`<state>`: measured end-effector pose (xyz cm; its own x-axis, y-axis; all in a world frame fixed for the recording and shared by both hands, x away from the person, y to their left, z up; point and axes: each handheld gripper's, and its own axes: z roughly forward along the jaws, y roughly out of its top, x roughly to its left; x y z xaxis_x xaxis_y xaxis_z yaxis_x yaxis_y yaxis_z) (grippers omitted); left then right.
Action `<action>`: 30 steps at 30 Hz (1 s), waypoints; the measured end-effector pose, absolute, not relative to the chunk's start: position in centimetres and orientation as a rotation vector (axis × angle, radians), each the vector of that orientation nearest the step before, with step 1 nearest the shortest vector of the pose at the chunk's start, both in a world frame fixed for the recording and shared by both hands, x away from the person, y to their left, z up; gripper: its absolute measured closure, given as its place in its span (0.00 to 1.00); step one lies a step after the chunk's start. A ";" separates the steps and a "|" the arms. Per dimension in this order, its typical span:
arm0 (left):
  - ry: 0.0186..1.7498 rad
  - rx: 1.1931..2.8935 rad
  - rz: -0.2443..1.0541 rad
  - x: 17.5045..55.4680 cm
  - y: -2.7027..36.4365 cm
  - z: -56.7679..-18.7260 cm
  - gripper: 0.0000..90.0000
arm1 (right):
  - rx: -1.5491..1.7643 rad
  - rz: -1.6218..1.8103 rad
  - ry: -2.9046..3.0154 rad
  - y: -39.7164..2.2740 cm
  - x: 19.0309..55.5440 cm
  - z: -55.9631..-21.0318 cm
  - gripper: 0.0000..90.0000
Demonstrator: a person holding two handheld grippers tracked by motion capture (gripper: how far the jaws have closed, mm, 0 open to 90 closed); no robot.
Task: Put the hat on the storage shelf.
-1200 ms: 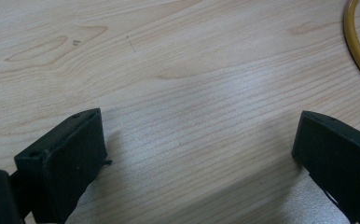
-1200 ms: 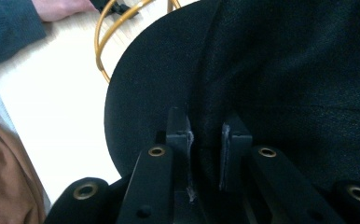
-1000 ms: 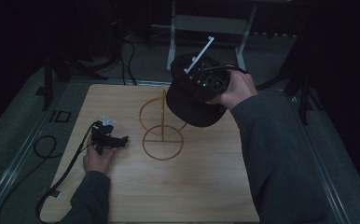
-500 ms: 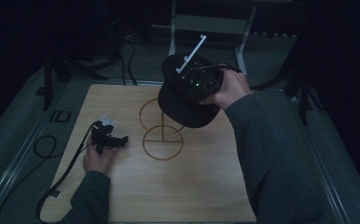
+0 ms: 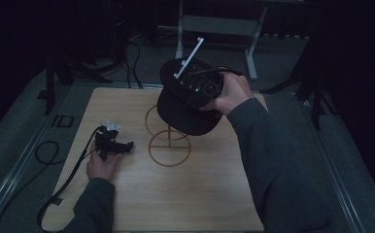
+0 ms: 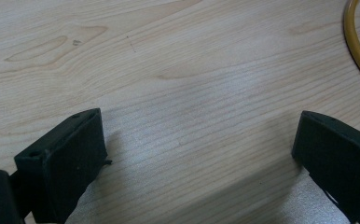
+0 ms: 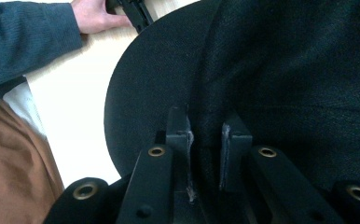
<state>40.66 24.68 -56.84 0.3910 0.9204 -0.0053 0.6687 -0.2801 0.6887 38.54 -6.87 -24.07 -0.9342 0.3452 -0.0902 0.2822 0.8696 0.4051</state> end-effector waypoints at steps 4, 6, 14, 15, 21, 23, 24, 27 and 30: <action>1.355 2.044 0.534 40.7 24.7 -56.8 0.03 | 0.467 0.592 2.888 -6.2 38.4 -24.1 0.87; 1.356 2.042 0.535 40.7 24.7 -56.8 0.03 | 0.455 0.586 2.894 -5.8 38.4 -24.1 0.87; 1.356 2.042 0.532 40.7 24.7 -56.8 0.03 | 0.435 0.589 2.913 -4.6 38.1 -24.2 0.86; 1.355 2.043 0.534 40.7 24.7 -56.8 0.03 | 0.431 0.590 2.915 -4.5 38.1 -24.2 0.86; 1.355 2.043 0.534 40.7 24.7 -56.8 0.03 | 0.413 0.583 2.922 -3.9 37.9 -24.2 0.86; 1.354 2.044 0.532 40.7 24.7 -56.8 0.03 | 0.411 0.579 2.926 -3.7 37.9 -24.2 0.86; 1.354 2.044 0.532 40.7 24.7 -56.8 0.03 | 0.410 0.581 2.926 -3.6 37.9 -24.3 0.86; 1.355 2.043 0.535 40.7 24.7 -56.8 0.03 | 0.395 0.575 2.931 -3.4 37.9 -24.4 0.86; 1.356 2.042 0.533 40.7 24.7 -56.8 0.03 | 0.389 0.572 2.935 -3.2 37.9 -24.5 0.86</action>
